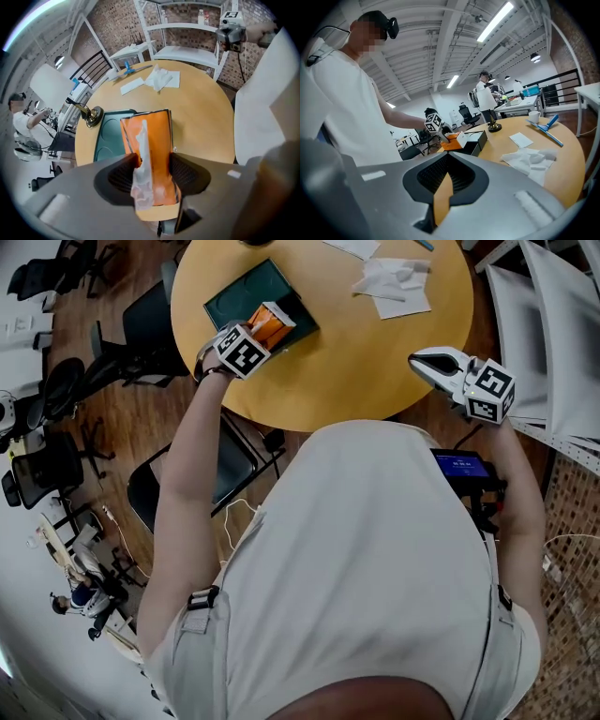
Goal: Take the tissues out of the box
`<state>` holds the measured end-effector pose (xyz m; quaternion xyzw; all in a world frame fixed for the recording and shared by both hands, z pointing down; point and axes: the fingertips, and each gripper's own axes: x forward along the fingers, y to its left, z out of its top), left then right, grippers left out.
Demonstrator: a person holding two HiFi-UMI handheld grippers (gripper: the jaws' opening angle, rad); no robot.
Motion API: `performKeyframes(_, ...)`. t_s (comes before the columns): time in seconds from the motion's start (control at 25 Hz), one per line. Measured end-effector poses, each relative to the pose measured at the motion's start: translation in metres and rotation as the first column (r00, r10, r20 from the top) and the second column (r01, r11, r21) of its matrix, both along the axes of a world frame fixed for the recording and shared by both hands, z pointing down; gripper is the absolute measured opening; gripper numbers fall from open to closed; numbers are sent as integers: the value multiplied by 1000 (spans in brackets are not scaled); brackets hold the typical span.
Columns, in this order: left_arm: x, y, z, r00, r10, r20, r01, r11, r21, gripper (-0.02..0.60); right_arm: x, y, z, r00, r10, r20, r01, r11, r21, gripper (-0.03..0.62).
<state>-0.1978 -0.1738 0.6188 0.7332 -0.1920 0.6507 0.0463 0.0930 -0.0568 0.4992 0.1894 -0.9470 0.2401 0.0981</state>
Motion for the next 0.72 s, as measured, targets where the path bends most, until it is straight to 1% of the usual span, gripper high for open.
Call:
performKeyframes(0.12,10,24,-29,1000,18,-23,-18,1000,-10,227,-10,-5,-2,999,-47,1,47,999,12,0)
performKeyframes(0.2,20,51,-41,998,55,-33,-56,998,-30,229,-16,-5,-5,997,-72,-1,72,997,19,0)
performKeyframes(0.28,33,77,-40,994,99,-36,-101,993,-57,232,-22,-3,-7,996,-93,-2,93,995,20,0)
performKeyframes(0.36,46,97,-26,990,134,-31,-136,987,-81,232,-27,-2,-9,994,-111,-2,111,994,18,0)
performKeyframes(0.48,59,117,7,987,159,-1,-158,981,-112,236,-28,-2,-8,992,-128,-10,129,992,16,0)
performKeyframes(0.64,62,133,56,983,169,73,-156,975,-157,236,-27,-3,-8,992,-126,-11,126,992,13,0)
performKeyframes(0.72,58,139,77,977,182,114,-163,973,-161,238,-28,-3,-6,992,-122,-13,122,992,10,0)
